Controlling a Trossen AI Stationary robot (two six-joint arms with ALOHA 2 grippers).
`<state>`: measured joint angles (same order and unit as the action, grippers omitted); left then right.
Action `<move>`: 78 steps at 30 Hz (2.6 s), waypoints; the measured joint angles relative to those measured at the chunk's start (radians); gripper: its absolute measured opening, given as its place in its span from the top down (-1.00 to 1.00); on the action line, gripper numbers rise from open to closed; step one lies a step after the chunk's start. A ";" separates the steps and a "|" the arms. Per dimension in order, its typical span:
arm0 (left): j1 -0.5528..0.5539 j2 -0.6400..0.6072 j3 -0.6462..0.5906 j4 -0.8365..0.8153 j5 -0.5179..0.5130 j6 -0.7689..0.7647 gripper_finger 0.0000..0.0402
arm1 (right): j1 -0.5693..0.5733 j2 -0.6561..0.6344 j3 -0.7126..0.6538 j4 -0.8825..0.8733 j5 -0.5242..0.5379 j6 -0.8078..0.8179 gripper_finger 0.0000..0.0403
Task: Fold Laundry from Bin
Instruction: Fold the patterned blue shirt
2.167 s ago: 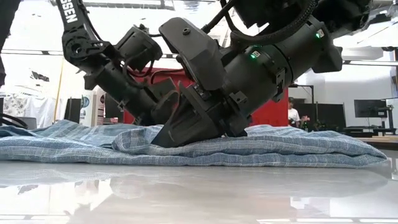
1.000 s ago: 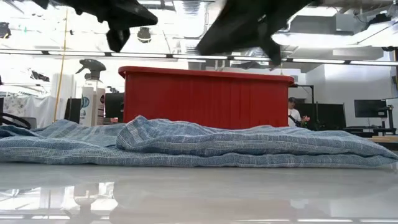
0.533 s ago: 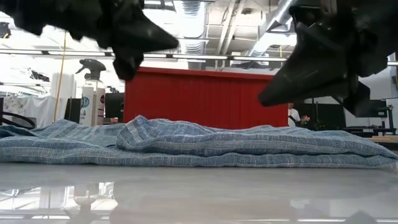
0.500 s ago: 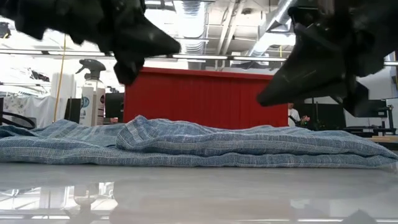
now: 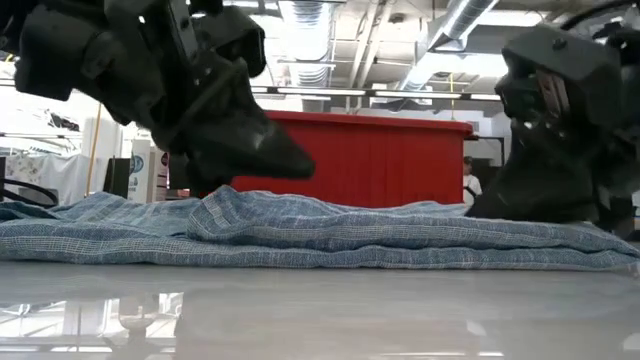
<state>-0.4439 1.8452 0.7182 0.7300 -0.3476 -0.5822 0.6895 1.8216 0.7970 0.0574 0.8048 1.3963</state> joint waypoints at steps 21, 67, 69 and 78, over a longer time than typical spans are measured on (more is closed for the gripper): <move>0.007 0.004 0.002 -0.280 0.088 -0.018 1.00 | 0.005 -0.054 -0.038 0.258 -0.029 -0.164 0.87; 0.163 -0.469 0.000 -0.434 0.053 0.055 0.36 | -0.438 -0.342 -0.037 -0.438 -0.605 0.073 -0.67; 0.166 -0.469 0.000 -0.436 0.053 0.055 0.34 | -0.447 -0.313 -0.037 -0.417 -0.624 0.072 -0.75; 0.191 -0.468 -0.003 -0.517 0.055 0.048 0.33 | -0.464 -0.185 -0.032 -0.379 -0.661 0.060 -0.77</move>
<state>-0.2527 1.3774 0.7149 0.2133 -0.2925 -0.5345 0.2258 1.6363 0.7653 -0.3221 0.1440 1.4560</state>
